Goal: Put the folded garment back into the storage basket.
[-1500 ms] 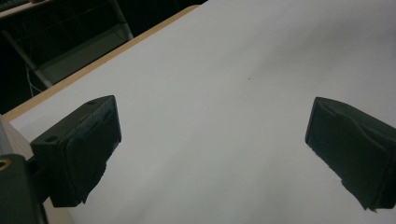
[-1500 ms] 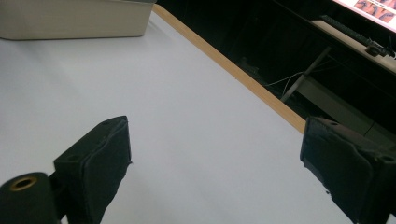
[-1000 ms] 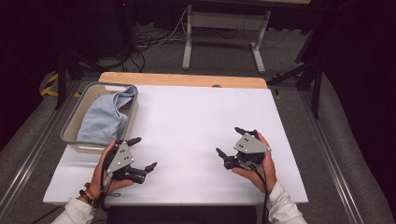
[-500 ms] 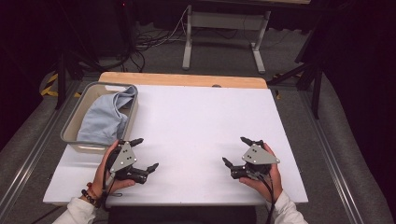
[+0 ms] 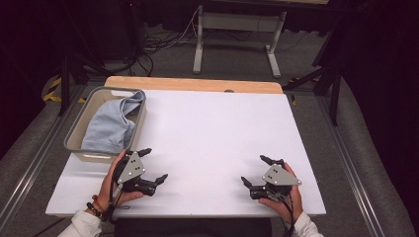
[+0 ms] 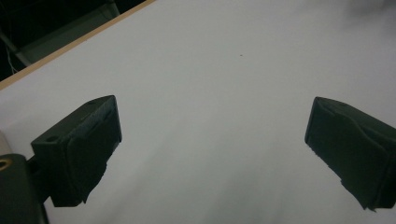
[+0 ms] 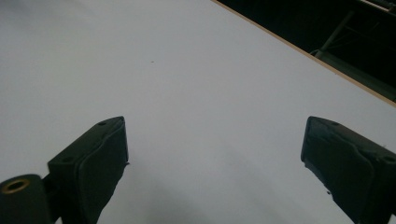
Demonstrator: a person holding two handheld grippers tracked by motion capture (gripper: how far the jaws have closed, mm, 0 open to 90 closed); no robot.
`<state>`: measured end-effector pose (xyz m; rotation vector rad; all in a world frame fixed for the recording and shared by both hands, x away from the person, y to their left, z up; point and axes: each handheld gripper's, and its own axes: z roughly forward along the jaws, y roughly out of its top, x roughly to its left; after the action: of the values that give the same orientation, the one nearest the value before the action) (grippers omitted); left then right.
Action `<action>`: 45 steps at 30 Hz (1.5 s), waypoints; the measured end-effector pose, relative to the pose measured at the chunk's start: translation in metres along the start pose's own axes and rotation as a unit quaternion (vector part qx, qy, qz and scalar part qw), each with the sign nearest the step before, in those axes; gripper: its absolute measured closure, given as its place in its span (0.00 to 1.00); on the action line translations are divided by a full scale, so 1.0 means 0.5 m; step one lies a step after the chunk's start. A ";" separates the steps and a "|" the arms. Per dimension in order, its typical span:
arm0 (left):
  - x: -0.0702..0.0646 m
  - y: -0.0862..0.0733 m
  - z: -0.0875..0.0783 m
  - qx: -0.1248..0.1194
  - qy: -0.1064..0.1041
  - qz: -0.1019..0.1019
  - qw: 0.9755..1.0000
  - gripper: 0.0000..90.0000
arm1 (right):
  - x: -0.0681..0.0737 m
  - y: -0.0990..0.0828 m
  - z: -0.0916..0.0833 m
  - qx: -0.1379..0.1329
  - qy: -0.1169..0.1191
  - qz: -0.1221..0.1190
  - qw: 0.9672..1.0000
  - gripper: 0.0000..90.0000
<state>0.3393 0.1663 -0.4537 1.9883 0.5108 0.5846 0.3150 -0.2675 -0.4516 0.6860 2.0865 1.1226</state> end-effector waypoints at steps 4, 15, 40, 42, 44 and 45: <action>-0.003 -0.003 0.002 0.005 0.000 0.005 1.000 0.05 | 0.001 0.002 0.003 -0.002 0.001 -0.005 1.000 0.09; -0.006 -0.005 -0.003 0.003 -0.003 0.012 1.000 0.05 | -0.002 0.008 0.001 -0.010 -0.006 0.001 1.000 0.09; -0.007 -0.006 -0.001 0.005 -0.010 0.003 1.000 0.05 | -0.004 0.017 0.001 -0.021 -0.013 -0.006 1.000 0.09; -0.007 -0.006 0.000 0.005 -0.011 0.003 1.000 0.05 | -0.002 0.018 0.002 -0.020 -0.013 -0.008 1.000 0.09; -0.009 -0.007 0.000 0.009 -0.008 0.009 1.000 0.05 | -0.002 0.020 0.003 -0.023 -0.011 -0.010 1.000 0.09; -0.009 -0.008 0.000 0.009 -0.008 0.007 1.000 0.05 | -0.002 0.020 0.004 -0.023 -0.011 -0.011 1.000 0.09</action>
<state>0.3352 0.1657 -0.4580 2.0130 0.4936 0.5733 0.3184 -0.2619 -0.4435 0.6485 2.0390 1.1434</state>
